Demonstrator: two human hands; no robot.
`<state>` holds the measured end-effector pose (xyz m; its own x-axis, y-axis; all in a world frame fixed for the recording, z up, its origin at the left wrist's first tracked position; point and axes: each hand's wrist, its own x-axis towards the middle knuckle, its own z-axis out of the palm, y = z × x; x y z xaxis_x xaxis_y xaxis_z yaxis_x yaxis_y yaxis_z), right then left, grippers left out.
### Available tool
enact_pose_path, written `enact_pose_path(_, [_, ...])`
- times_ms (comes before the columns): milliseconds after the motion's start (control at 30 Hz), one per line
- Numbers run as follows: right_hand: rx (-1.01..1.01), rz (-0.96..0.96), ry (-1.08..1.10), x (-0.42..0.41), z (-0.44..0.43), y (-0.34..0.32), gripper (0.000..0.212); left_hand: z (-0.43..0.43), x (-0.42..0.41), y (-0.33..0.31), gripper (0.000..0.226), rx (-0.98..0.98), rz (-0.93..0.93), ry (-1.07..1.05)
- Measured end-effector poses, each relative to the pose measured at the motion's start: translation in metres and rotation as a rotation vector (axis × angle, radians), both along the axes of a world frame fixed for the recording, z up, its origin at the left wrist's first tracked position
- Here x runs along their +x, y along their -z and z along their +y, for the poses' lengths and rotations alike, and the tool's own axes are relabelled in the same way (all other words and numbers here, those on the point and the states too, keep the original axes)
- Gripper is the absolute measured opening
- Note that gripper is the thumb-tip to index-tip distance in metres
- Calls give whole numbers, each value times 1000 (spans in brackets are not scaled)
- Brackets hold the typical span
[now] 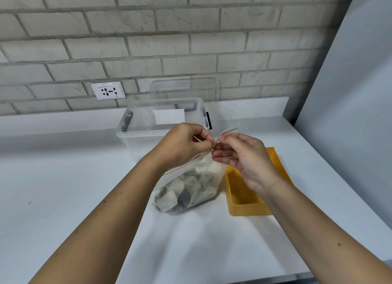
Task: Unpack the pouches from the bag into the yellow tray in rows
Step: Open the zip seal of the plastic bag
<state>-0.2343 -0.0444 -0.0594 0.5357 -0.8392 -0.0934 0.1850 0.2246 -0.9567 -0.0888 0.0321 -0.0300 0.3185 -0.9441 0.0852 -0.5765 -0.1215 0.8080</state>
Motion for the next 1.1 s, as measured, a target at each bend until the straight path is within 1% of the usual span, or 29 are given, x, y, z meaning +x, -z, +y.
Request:
enact_pose_path(33, [2, -3, 6, 1, 1, 0, 5, 0, 0, 0, 0, 1, 14, -6])
enact_pose_path(167, [-14, 1, 25, 5, 3, 0, 6, -2, 1, 2, 16, 17, 67, -22])
enact_pose_path(233, [-26, 3, 28, 6, 4, 0, 7, -1, -3, 0, 12, -13, -16, -53])
enact_pose_path(333, [-44, 1, 23, 6, 3, 0, 7, -1, -10, -3, 4, -97, -247, -93])
enact_pose_path(400, [-21, -11, 3, 4, 2, 0, 5, -1, -11, -4, 5, -130, -314, -102])
enact_pose_path(500, [44, -39, -59, 3, 1, -1, 7, 0, -9, -3, 7, -138, -225, -123])
enact_pose_path(567, [43, -35, -70, 3, 1, 0, 9, 0, -8, 0, 7, -131, -129, -140])
enact_pose_path(700, [16, -39, -73, 5, 2, 2, 6, 1, -7, 4, 7, -135, 58, -191])
enact_pose_path(767, [-2, -15, -80, 6, 4, 1, 10, 1, -6, 5, 9, -132, 81, -199])
enact_pose_path(900, [-87, 34, -107, 8, 7, -2, 26, 0, -8, 5, 9, -128, 13, -185])
enact_pose_path(967, [-139, 54, -103, 9, 8, -2, 27, 0, -8, 6, 8, -124, 15, -176])
enact_pose_path(1033, [-167, 41, -105, 9, 7, -1, 21, -1, -7, 7, 7, -116, 66, -174])
enact_pose_path(1100, [-197, 18, -120, 9, 5, 2, 23, -1, -6, 8, 8, -108, 179, -181])
